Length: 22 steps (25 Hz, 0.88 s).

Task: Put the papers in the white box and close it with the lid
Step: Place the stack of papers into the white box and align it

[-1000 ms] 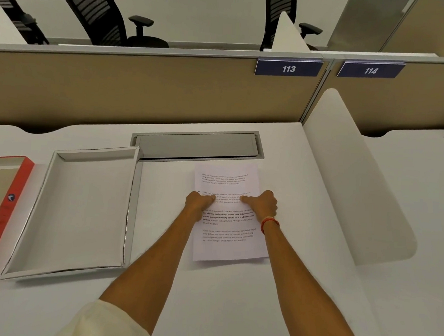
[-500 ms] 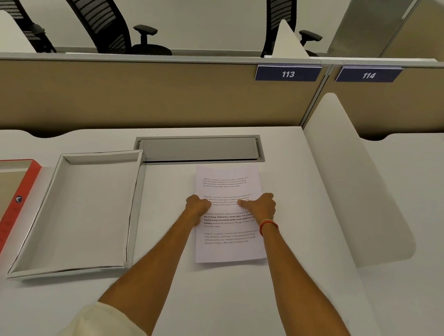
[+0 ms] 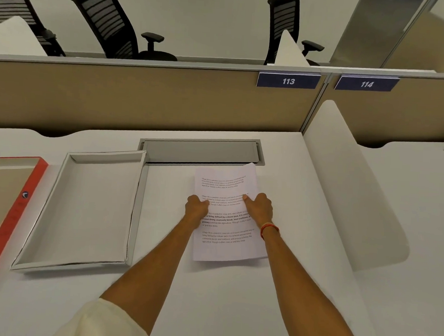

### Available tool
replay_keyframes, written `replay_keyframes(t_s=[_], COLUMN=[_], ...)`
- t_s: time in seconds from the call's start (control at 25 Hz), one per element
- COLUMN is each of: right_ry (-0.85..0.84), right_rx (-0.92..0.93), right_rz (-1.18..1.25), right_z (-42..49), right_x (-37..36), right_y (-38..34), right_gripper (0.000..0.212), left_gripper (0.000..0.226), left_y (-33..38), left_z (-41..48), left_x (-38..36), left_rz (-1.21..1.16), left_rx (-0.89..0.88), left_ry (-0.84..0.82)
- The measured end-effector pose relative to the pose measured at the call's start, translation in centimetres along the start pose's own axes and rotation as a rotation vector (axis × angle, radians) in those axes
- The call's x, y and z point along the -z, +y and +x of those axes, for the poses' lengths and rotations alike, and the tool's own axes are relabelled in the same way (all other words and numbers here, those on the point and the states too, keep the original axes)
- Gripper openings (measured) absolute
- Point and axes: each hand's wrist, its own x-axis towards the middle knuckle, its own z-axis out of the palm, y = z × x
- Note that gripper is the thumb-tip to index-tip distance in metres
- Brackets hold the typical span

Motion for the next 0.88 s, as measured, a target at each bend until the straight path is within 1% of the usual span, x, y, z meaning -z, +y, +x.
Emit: replay_keyframes(t_s=[0.2,0.4,0.48,0.6,0.88], right_ry=[0.001,-0.001,0.001,-0.016,-0.073], right_rx=[0.104,0.171,0.198,0.222,0.230], right_rz=[0.052,0.198,0.235,0.288,0.353], right_z=[-1.3,-3.7,-5.1,-7.3,-12.7], right_x=[-0.6,-3.4,-5.2,-8.4,-17.0], right_y=[-2.3,-6.8,-8.8,-11.6,-17.4], right_gripper=[0.048,0.046,0.037,0.028,0.024], left_gripper=[0.042,0.042,0.041,0.041,0.038], left_y=[0.9,2.0,1.8,1.2,-1.8], left_z=[-0.7,-0.5,-0.4,-0.2,1.2], left_x=[3.3,9.7,12.9,17.8,28.9], left_rz=[-0.046,-0.050,-0.048,-0.051,-0.034], left_rx=[-0.057,-0.165,-0.190,-0.188,-0.144], left_ry=[0.036,0.084,0.089,0.098,0.155])
